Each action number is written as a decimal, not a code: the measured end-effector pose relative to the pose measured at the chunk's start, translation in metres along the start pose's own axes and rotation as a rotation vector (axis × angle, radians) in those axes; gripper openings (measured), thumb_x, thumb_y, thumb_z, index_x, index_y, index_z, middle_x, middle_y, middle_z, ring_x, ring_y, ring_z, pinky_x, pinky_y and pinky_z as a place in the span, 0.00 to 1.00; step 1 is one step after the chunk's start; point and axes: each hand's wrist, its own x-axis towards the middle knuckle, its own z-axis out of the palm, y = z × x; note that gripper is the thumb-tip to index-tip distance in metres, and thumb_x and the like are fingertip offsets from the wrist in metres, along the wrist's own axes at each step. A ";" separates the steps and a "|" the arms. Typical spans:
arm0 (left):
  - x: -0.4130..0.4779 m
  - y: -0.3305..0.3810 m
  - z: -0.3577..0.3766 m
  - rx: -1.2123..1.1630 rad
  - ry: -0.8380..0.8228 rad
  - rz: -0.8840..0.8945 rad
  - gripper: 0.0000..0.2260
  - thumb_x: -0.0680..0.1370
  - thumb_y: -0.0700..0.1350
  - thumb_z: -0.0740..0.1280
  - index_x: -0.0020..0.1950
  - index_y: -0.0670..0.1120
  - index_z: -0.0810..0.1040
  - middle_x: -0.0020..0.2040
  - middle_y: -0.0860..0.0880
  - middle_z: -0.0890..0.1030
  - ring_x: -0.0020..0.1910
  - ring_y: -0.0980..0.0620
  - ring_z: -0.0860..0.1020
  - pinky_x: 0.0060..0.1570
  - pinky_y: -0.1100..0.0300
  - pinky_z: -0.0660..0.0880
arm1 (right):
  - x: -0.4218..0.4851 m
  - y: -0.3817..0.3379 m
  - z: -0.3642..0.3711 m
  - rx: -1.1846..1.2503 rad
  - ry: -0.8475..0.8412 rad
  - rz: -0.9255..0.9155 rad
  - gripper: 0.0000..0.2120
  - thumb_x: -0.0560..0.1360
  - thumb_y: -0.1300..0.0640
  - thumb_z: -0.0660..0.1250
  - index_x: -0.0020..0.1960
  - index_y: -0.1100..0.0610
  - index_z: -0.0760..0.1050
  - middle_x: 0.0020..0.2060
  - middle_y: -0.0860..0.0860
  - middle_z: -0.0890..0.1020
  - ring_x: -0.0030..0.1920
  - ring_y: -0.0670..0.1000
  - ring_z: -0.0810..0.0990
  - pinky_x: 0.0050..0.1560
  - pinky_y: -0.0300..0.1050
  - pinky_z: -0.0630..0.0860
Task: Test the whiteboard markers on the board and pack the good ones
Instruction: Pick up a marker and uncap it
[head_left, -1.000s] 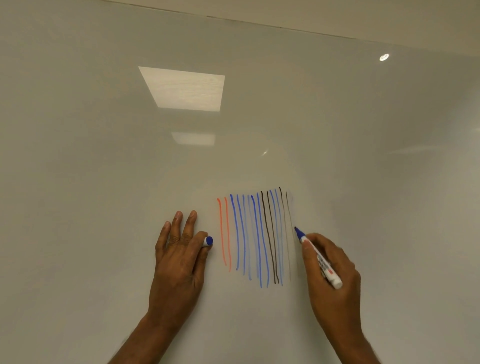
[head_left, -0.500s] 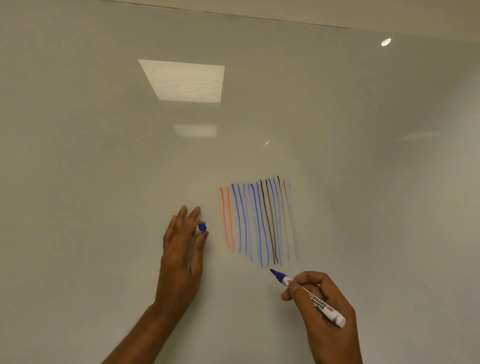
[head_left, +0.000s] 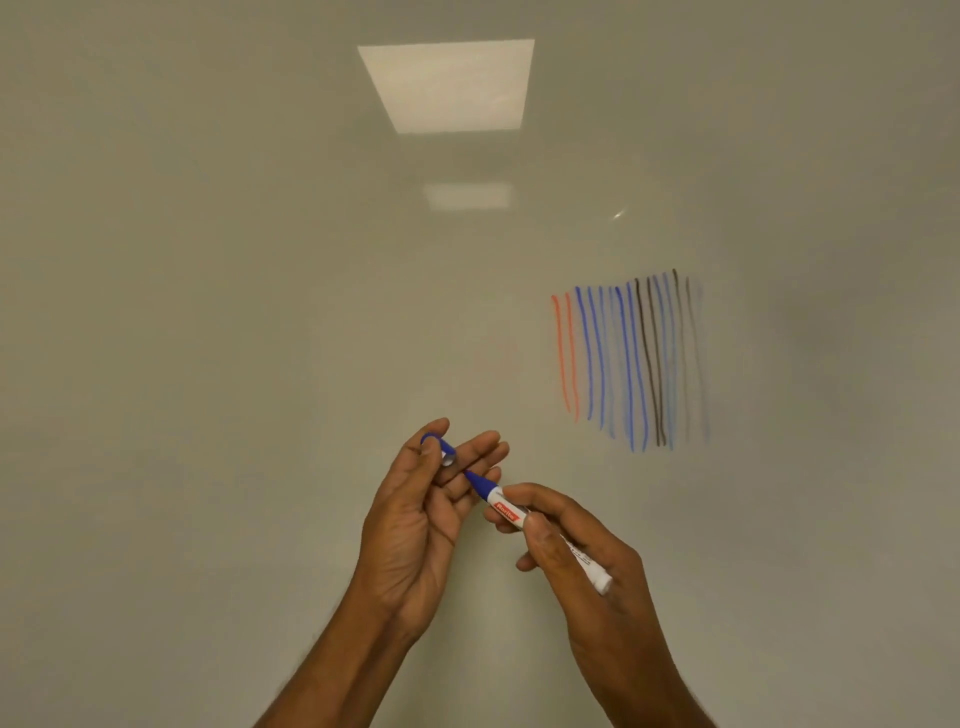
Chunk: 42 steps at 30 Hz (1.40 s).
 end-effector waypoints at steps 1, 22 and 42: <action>-0.004 0.002 -0.003 -0.017 -0.002 -0.020 0.14 0.86 0.44 0.56 0.68 0.41 0.73 0.59 0.34 0.83 0.60 0.36 0.82 0.62 0.43 0.78 | -0.001 -0.001 0.005 0.012 -0.006 0.001 0.16 0.76 0.48 0.63 0.60 0.50 0.80 0.54 0.41 0.85 0.57 0.45 0.82 0.50 0.35 0.79; -0.051 0.004 -0.060 -0.050 0.106 -0.091 0.12 0.86 0.44 0.57 0.63 0.42 0.76 0.57 0.30 0.82 0.57 0.37 0.83 0.61 0.44 0.79 | -0.030 0.022 0.069 0.054 0.021 0.099 0.12 0.74 0.51 0.64 0.55 0.51 0.81 0.48 0.38 0.85 0.52 0.42 0.83 0.49 0.30 0.77; -0.160 0.016 -0.262 0.936 0.384 -0.040 0.15 0.85 0.51 0.56 0.69 0.57 0.76 0.67 0.63 0.79 0.68 0.64 0.74 0.65 0.72 0.70 | -0.141 0.138 0.169 -0.521 -0.278 -0.011 0.18 0.79 0.38 0.61 0.55 0.49 0.80 0.43 0.38 0.81 0.41 0.44 0.80 0.41 0.34 0.79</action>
